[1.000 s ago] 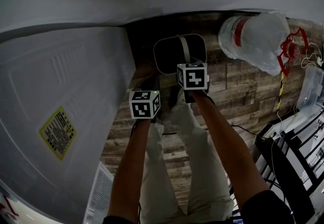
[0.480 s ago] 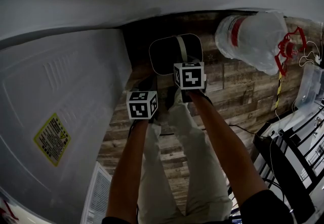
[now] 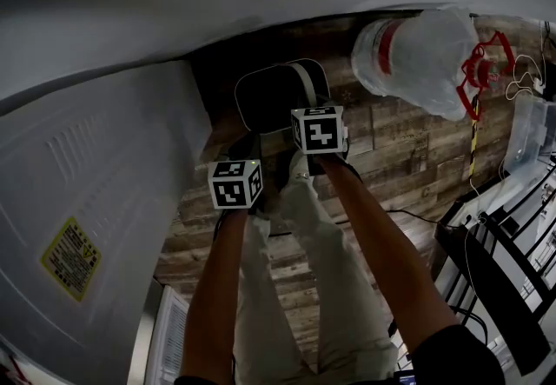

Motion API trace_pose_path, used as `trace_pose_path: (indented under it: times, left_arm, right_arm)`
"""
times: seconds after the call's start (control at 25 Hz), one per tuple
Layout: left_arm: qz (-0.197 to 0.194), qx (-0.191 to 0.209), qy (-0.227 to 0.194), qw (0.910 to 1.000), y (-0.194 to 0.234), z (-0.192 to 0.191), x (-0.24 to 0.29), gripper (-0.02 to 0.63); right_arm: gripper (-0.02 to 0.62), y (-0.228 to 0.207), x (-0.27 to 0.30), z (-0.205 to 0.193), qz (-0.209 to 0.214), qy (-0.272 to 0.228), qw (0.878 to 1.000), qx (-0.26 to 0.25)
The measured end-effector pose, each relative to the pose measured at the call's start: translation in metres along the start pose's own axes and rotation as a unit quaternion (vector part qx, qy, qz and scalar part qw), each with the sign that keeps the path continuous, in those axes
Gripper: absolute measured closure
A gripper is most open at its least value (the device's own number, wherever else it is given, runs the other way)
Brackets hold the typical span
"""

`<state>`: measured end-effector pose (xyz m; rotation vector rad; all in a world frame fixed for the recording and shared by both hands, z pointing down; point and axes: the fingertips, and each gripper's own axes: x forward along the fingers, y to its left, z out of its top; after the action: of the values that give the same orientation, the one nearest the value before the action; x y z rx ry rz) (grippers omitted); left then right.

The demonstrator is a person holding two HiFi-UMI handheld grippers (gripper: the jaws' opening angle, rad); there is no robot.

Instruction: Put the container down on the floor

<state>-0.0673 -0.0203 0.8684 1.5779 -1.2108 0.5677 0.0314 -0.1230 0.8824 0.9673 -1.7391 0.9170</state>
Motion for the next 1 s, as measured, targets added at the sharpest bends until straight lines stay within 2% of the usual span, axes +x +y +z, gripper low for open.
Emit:
trace_pose_path:
  times: [0.36,1.0]
  left_arm:
    - [-0.015,0.015,0.006,0.9998,-0.025,0.007,0.025,0.591]
    - [-0.022,0.038,0.013,0.9989,-0.040,0.017,0.062,0.591]
  right_arm:
    - [0.561,-0.035,0.004,-0.003,-0.002,0.002,1.000,0.022]
    - [0.552,-0.076,0.025,-0.013,-0.005,0.013,0.999,0.029]
